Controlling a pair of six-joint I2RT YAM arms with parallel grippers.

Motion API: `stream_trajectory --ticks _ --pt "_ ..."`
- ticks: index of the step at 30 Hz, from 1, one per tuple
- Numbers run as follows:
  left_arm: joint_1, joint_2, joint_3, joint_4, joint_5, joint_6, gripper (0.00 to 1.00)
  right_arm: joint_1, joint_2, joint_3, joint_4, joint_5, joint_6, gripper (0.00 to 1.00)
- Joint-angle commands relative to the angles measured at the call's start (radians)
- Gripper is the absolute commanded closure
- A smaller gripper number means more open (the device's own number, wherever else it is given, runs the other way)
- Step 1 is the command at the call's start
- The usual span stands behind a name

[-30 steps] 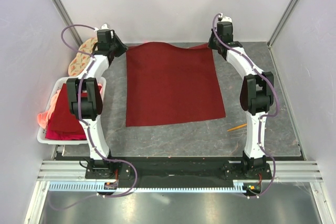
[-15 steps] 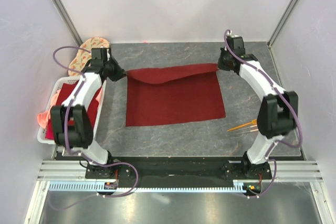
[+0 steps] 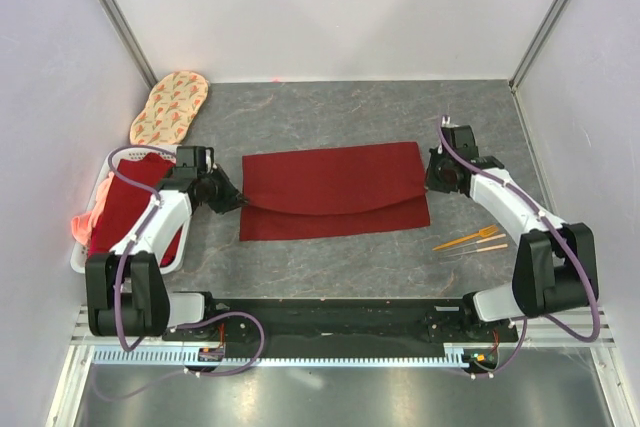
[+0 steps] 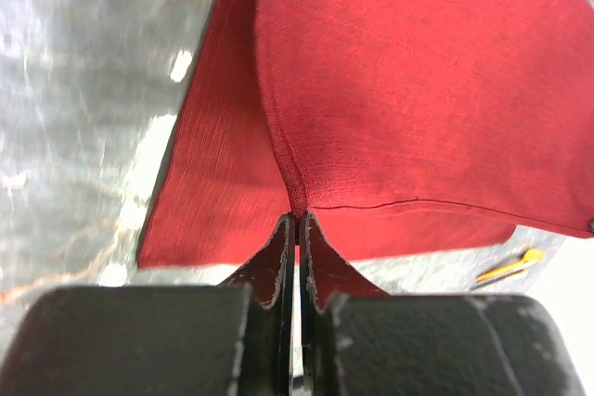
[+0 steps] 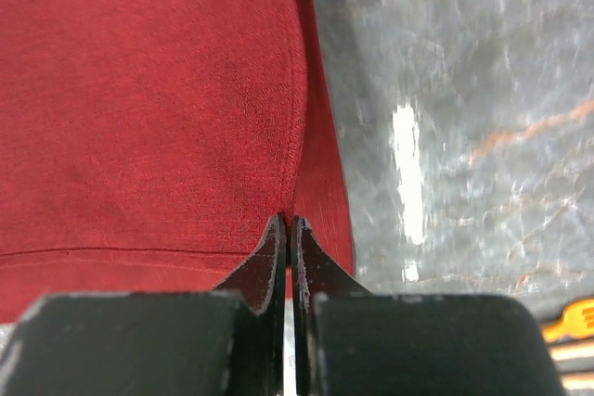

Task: Fold the napkin into a case and place the utensils inside
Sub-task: Fold and flatten the napkin at the center of the board.

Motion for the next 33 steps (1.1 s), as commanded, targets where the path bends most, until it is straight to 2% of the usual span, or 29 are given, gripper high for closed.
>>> stream_trajectory --ticks 1,10,17,24,33 --pt "0.001 -0.083 -0.018 -0.012 -0.011 0.029 0.98 -0.002 -0.098 -0.056 0.024 -0.019 0.02 1.0" --pt "0.001 -0.132 -0.031 -0.09 -0.062 0.059 0.98 -0.003 -0.155 -0.105 -0.043 -0.016 0.031 1.0" --pt "0.001 -0.109 -0.046 -0.135 -0.056 -0.012 0.98 -0.003 -0.186 -0.156 -0.066 -0.005 0.054 1.0" --pt "0.001 -0.088 -0.083 -0.145 -0.117 -0.038 0.98 -0.002 -0.14 -0.188 -0.069 0.033 0.061 1.0" --pt "0.001 0.016 -0.06 -0.129 -0.101 -0.024 0.98 -0.003 -0.043 -0.217 -0.036 0.014 0.101 1.0"
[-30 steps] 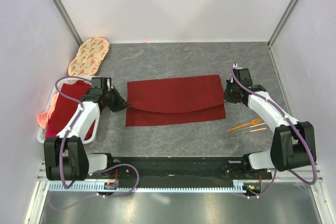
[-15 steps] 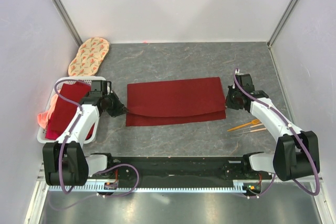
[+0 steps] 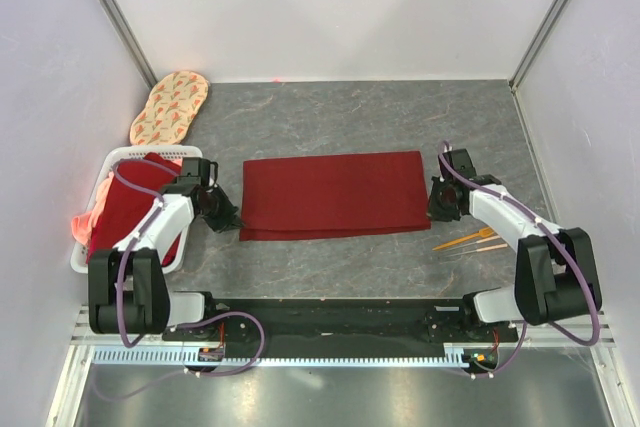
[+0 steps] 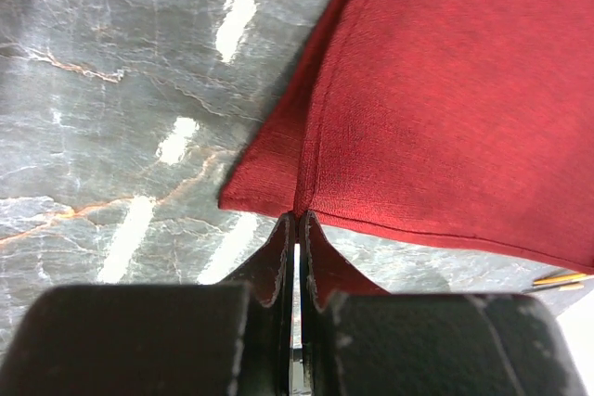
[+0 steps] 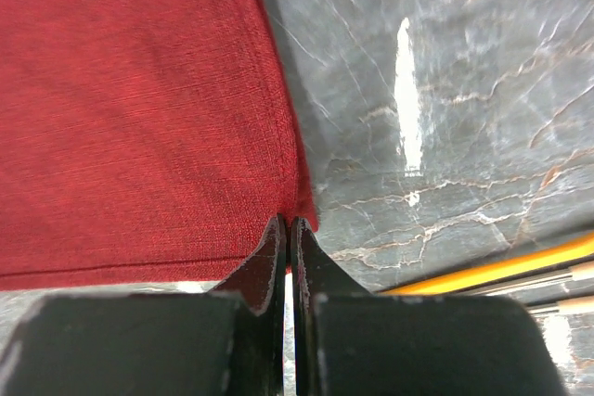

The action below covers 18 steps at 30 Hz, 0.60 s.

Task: Fold the napkin into a case and place the utensils inside
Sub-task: Fold and flatten the napkin at the center of the board.

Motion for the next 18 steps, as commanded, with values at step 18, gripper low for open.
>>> stream_trajectory --ticks 18 --pt "-0.007 -0.007 0.033 -0.002 -0.033 0.009 0.98 0.004 -0.027 0.031 -0.049 0.018 0.034 1.0"
